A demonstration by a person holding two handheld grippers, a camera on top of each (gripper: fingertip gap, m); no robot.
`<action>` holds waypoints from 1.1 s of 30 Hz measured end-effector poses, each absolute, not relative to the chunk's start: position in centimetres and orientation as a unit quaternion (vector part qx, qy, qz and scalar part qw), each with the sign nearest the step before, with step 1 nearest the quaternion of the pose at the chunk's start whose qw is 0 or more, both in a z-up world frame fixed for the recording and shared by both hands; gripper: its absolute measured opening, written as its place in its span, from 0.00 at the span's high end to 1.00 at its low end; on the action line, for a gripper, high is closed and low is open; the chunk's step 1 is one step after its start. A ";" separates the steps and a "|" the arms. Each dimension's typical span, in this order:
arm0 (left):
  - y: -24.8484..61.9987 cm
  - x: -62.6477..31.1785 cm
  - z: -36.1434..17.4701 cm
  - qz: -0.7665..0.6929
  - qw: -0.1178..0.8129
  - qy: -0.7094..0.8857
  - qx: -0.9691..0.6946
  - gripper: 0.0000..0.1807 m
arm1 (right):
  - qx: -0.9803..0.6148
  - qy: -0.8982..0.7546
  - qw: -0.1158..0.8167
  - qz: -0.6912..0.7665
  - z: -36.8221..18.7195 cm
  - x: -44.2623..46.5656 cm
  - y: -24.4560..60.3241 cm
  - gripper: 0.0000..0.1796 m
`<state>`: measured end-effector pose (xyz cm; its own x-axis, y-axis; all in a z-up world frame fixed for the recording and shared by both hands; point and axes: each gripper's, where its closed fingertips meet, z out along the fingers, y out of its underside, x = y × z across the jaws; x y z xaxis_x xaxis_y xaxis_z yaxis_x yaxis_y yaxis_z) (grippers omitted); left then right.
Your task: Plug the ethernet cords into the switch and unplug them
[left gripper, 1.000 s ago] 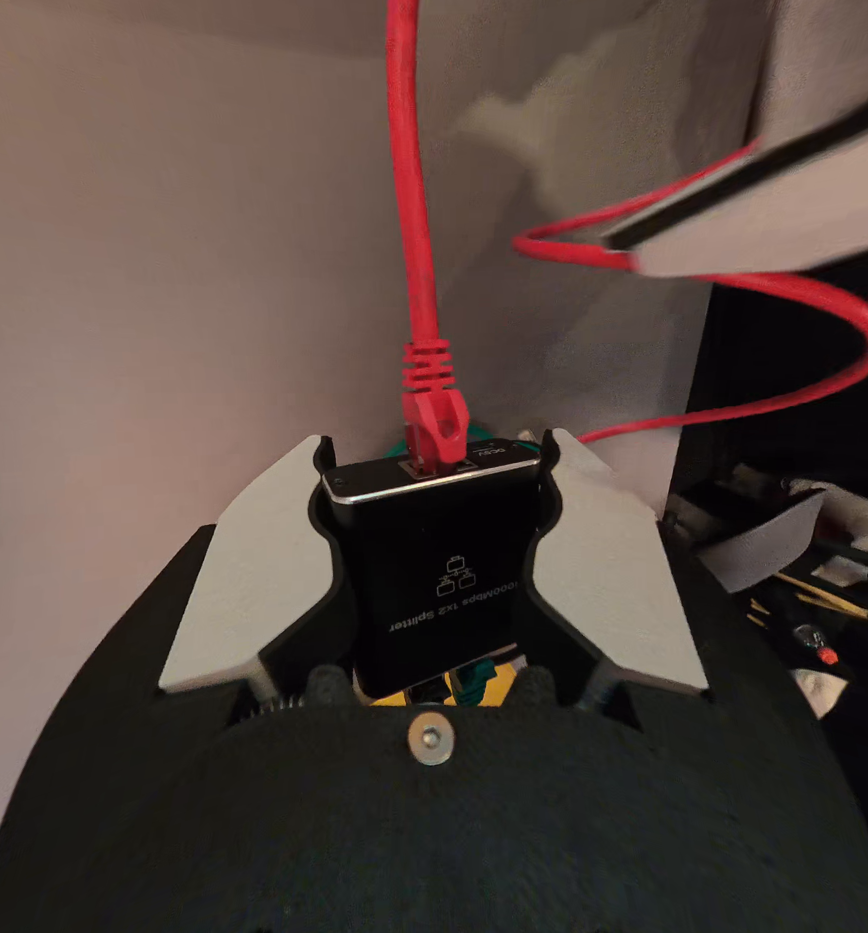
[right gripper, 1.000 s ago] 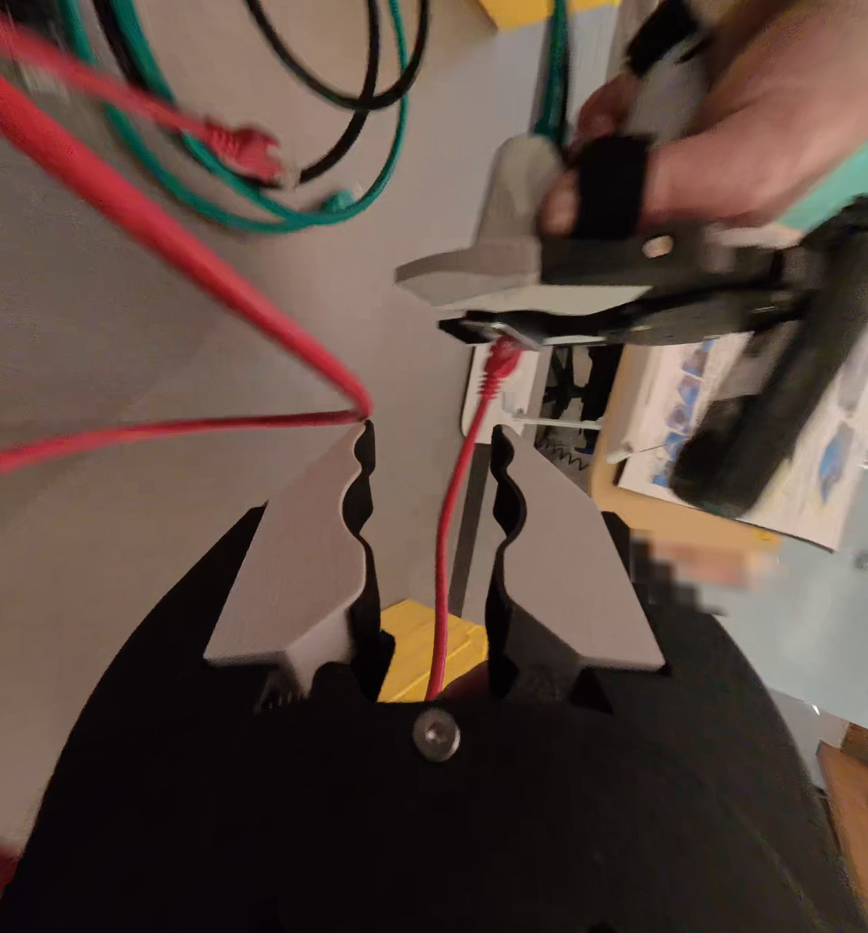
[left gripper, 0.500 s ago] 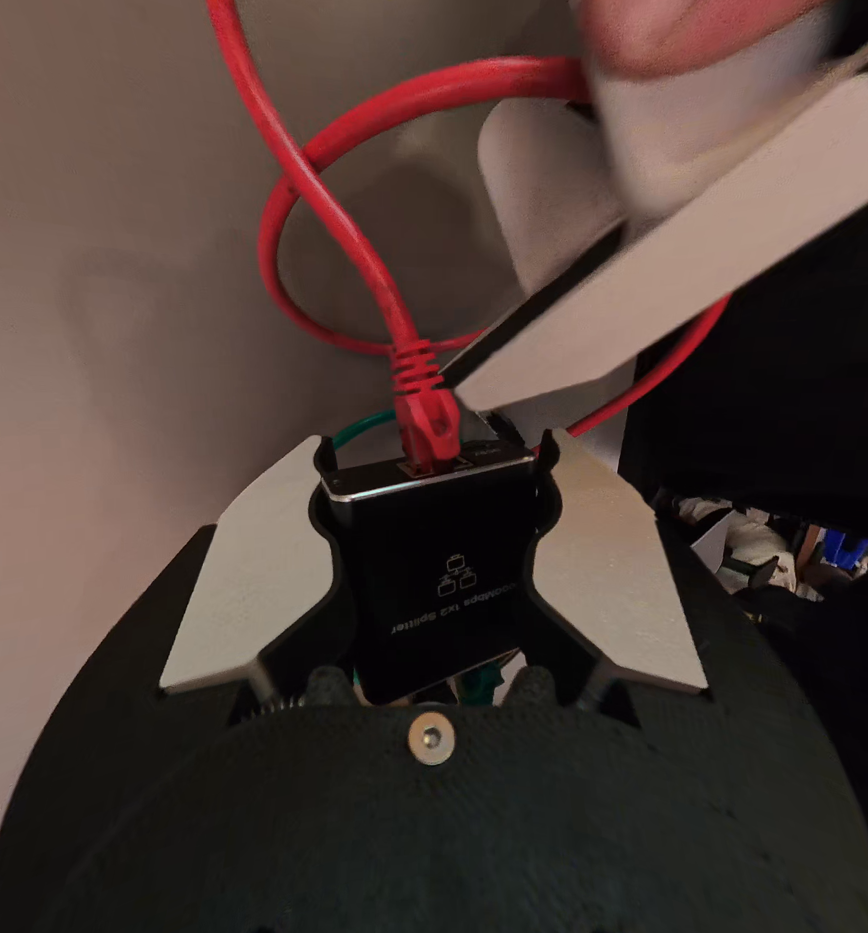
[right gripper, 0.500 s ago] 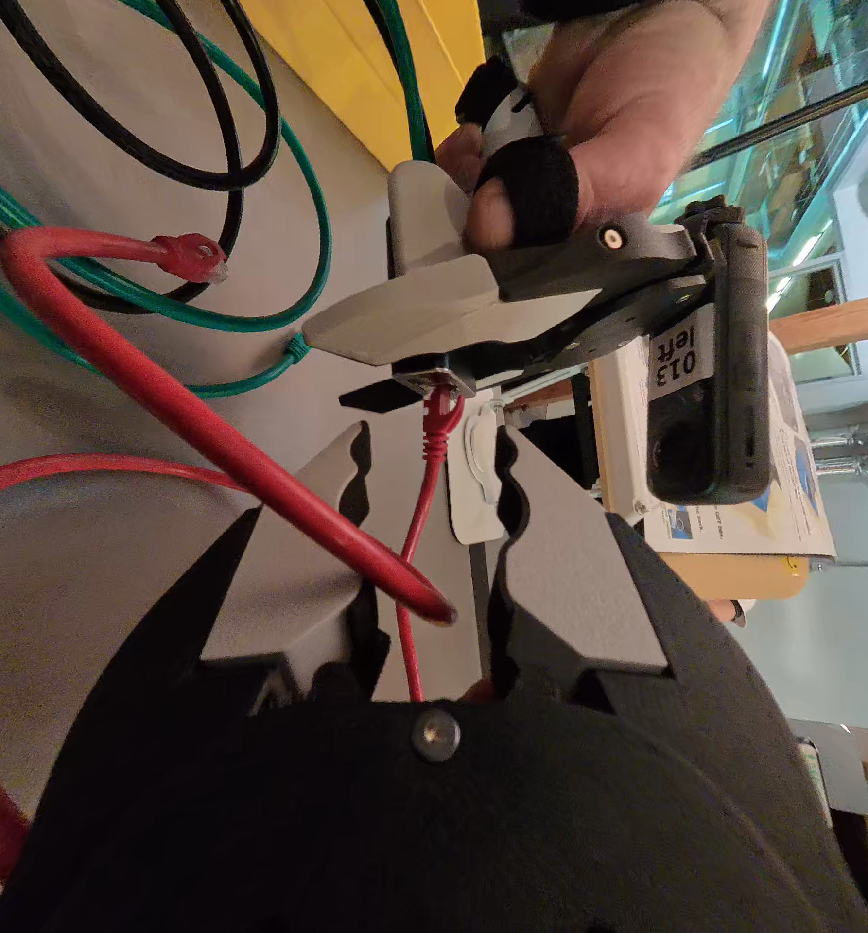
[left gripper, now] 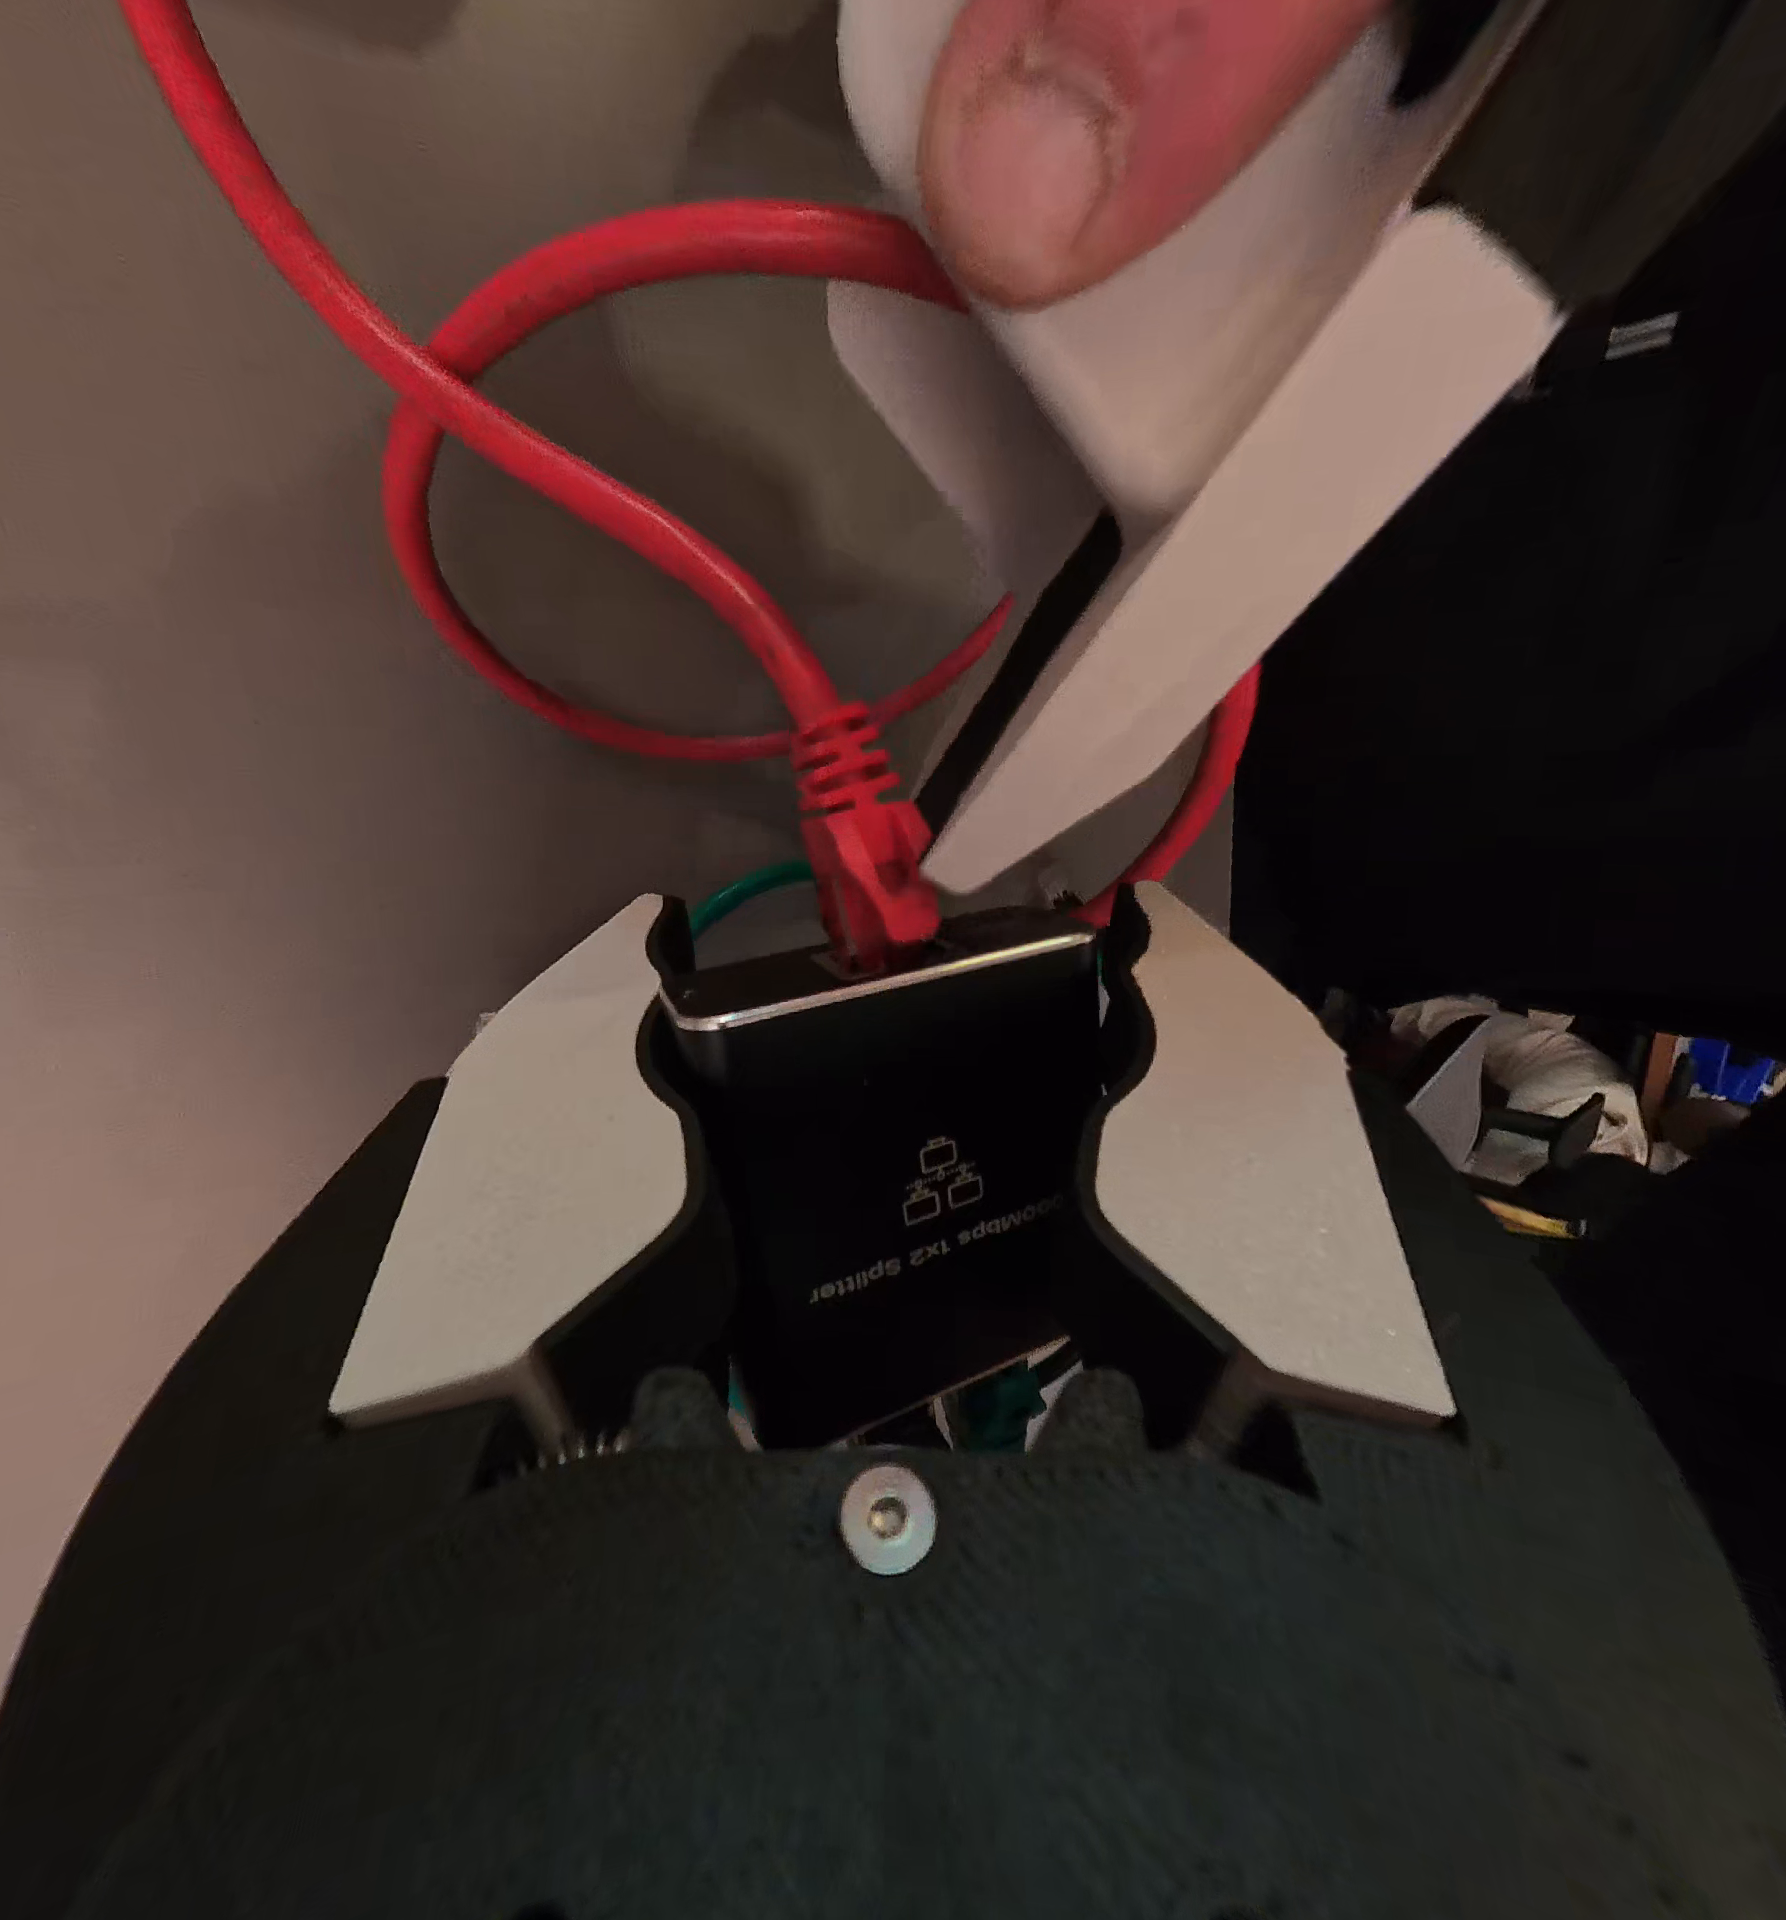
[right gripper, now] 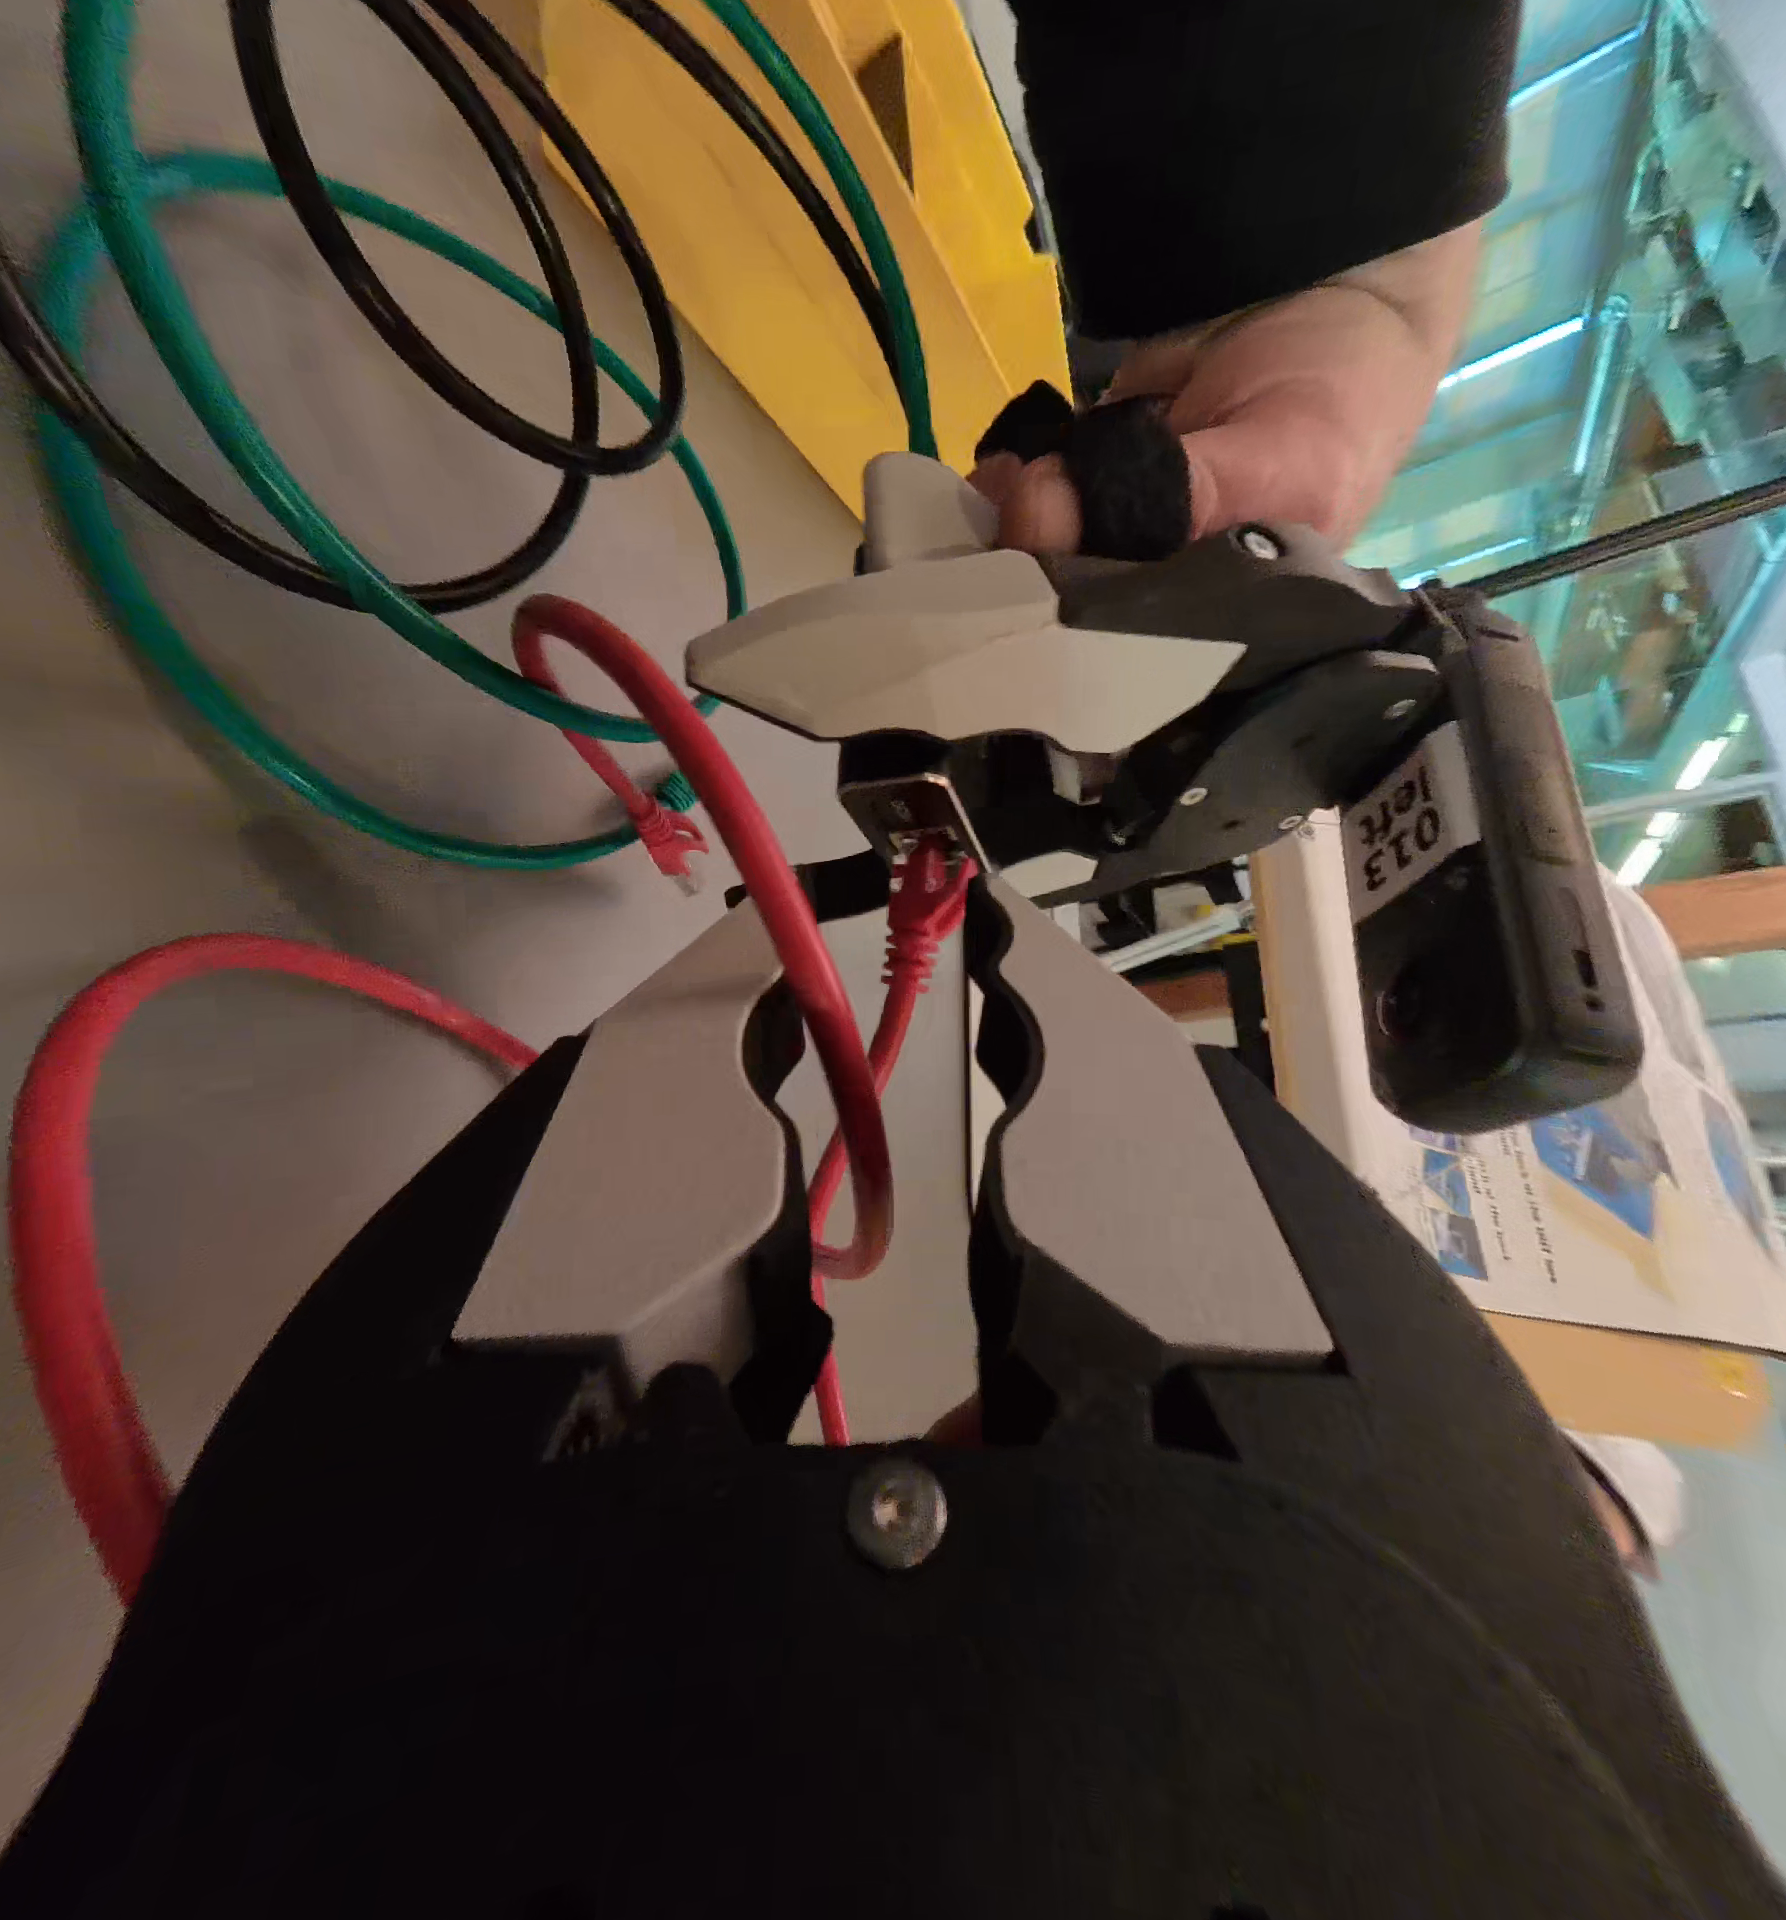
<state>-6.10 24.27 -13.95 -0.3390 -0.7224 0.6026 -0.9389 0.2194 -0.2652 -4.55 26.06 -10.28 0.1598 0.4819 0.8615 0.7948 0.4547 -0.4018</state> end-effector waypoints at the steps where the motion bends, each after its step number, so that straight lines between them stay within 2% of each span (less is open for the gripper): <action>1: 24.3 -6.2 -13.9 0.299 0.178 -0.762 0.546 0.58 | -0.509 -0.637 0.567 -0.116 -10.0 -4.5 25.6 0.85; 3: 24.8 -6.6 -14.1 0.286 0.171 -0.768 0.547 0.58 | -0.544 -0.660 0.515 -0.056 -10.2 -3.8 24.3 0.79; 6: 25.3 -6.4 -13.8 0.290 0.157 -0.766 0.552 0.58 | -0.574 -0.684 0.444 -0.080 -8.8 -1.0 23.1 0.80; 11: 26.5 -6.3 -14.1 0.253 0.137 -0.775 0.563 0.58 | -0.653 -0.617 0.438 -0.033 -3.3 1.1 21.4 0.85; 16: 26.6 -5.8 -13.9 0.237 0.111 -0.783 0.564 0.58 | -0.650 -0.461 0.550 0.251 3.3 -3.2 21.0 0.92; 19: 26.4 -5.8 -13.7 0.222 0.101 -0.790 0.563 0.58 | -0.646 -0.344 0.624 0.273 4.7 -1.4 25.2 0.97; 22: 26.5 -6.3 -13.8 0.187 0.091 -0.799 0.565 0.58 | -0.665 -0.259 0.634 0.298 5.8 0.1 26.8 1.00; 26: 27.1 -6.1 -14.0 0.144 0.078 -0.799 0.578 0.58 | -0.601 -0.275 0.663 0.351 11.7 -2.2 22.7 0.99; 28: 27.7 -5.7 -13.8 0.130 0.071 -0.795 0.588 0.58 | -0.559 -0.264 0.684 0.387 14.4 -4.0 20.6 0.95; 29: 28.2 -5.4 -13.5 0.124 0.064 -0.789 0.598 0.58 | -0.546 -0.246 0.692 0.402 15.2 -4.8 20.0 0.97; 31: 29.3 -5.0 -12.6 0.114 0.050 -0.777 0.618 0.58 | -0.534 -0.241 0.677 0.445 14.8 -7.1 18.9 0.99; 33: 30.2 -4.8 -11.4 0.109 0.036 -0.766 0.632 0.58 | -0.558 -0.237 0.647 0.461 11.7 -9.6 19.4 0.98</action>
<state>-4.81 30.20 -11.37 -0.1986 -0.9606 0.1942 -0.9766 0.1774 -0.1215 -9.62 19.41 11.73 0.4613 0.8625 -0.2081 -0.3321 -0.0496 -0.9419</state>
